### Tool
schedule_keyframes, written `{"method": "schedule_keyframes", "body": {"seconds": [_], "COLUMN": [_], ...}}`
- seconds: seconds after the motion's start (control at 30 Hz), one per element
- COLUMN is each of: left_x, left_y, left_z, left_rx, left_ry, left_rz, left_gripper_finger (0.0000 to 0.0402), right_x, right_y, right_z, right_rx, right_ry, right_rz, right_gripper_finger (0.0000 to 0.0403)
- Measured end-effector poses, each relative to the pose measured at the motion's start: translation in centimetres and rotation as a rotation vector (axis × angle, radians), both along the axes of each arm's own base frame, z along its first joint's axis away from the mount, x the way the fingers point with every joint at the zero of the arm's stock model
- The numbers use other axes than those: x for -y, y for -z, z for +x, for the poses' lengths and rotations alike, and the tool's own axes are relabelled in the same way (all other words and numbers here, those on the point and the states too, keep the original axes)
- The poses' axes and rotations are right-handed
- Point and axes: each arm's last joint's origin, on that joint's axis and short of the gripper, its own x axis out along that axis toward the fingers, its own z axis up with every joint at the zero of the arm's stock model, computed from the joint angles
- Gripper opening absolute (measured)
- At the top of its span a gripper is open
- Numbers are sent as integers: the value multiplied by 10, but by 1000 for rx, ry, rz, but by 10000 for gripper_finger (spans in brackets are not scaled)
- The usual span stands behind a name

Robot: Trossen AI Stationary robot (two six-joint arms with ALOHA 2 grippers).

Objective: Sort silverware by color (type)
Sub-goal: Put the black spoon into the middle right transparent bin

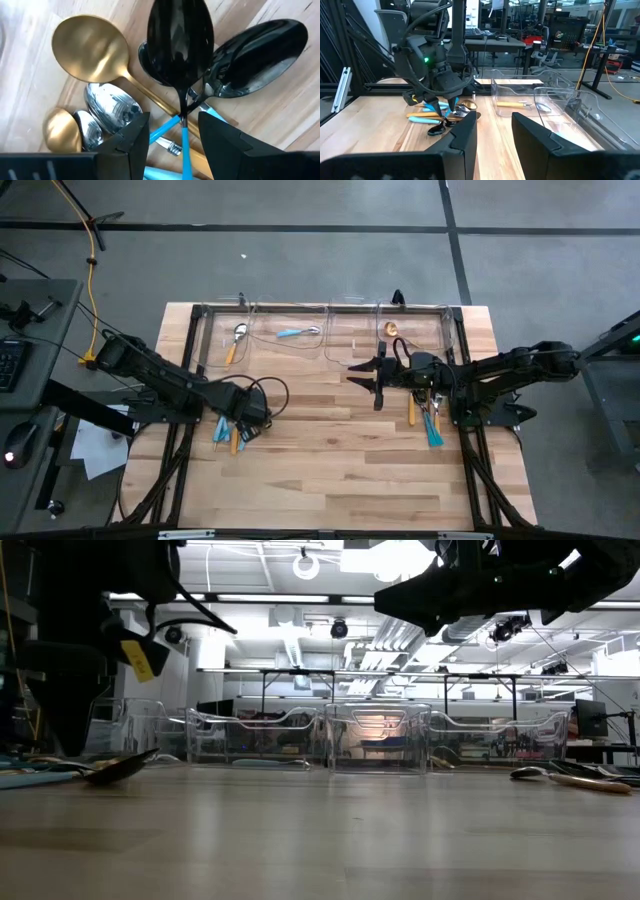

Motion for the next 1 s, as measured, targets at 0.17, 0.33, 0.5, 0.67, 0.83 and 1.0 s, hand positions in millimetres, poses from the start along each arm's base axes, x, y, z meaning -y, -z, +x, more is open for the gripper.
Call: {"method": "schedule_keyframes", "body": {"seconds": [0.17,0.33,0.5,0.67,0.83,1.0], "left_x": [-2,-1,1,-4,-5,-5], "left_y": [0,0,2,20,23,16], "left_z": [3,4,1,-18,-24,-23], "left_rx": [6,9,-5,-77,-84,-2], "left_ry": [17,18,6,-67,-105,-98], "left_rz": [-51,-77,-71,-53,-52,-86], "left_gripper_finger": [154,135,115,108,108,108], "right_x": [0,0,0,0,0,0], "right_y": [2,2,2,2,3,3], "right_z": [0,0,0,0,0,0], "right_rx": [-16,-18,-19,-24,-31,-31], "right_ry": [0,0,0,0,0,0], "right_rz": [1,1,1,1,1,2], "right_gripper_finger": [108,108,108,108,108,108]}}
